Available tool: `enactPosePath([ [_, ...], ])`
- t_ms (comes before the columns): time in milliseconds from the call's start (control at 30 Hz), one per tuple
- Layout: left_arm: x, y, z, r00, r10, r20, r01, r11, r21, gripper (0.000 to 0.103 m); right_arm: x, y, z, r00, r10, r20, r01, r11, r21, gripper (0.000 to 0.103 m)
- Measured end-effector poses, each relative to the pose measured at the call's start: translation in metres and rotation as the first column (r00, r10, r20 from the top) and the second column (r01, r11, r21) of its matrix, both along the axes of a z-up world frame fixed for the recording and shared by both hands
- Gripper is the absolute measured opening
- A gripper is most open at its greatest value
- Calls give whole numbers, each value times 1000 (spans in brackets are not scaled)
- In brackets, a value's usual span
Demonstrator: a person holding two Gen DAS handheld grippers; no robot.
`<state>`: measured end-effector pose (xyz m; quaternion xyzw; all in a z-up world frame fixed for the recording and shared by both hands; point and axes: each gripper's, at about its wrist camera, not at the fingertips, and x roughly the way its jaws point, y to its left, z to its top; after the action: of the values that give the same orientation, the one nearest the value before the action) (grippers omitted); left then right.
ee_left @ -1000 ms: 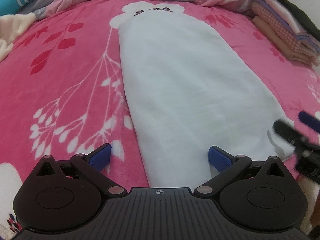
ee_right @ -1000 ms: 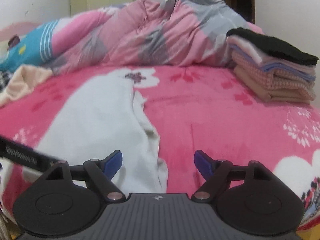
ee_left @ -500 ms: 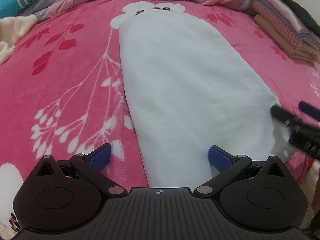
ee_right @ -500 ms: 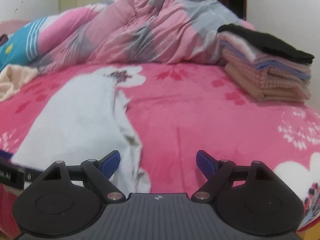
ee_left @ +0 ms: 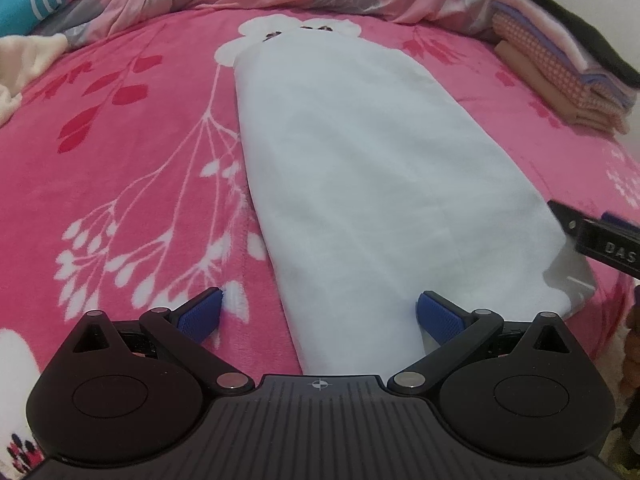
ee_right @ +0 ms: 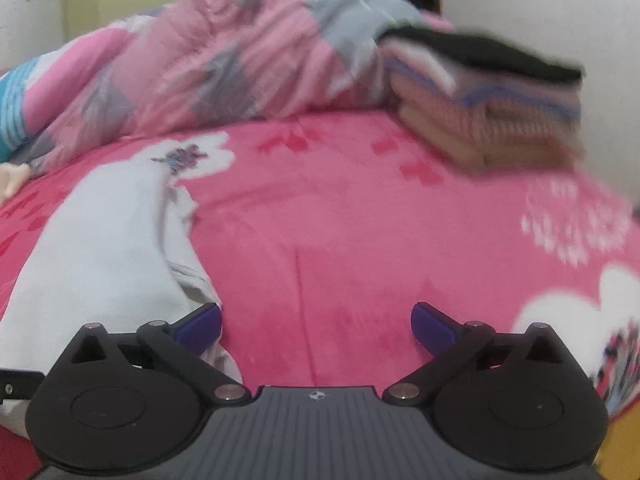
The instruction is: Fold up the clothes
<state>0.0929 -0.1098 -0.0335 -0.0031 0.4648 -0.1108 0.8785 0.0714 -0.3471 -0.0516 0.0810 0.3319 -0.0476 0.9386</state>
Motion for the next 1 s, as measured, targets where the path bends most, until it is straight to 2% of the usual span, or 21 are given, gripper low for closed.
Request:
enactPosePath([
  [100,-1,4,-1,1000,-16,8,16,1000,-19,103,-1,-16,-4,999,-40,10,38,991,126,103],
  [233,0,8,-2,1000,-29,7,29,999,-43,103,-2,-28,-5,998,-68,16,62,973,224,103],
  [700,-2,12,-4,999,-31,20,32,997,-68,103,-8,-37,-8,996,-64,57,45,959,281,103],
  [1000,-4,12,-5,999,-33,40,35,997,-64,103,-16,-47,-10,995,-21,98,-13,945,328,103],
])
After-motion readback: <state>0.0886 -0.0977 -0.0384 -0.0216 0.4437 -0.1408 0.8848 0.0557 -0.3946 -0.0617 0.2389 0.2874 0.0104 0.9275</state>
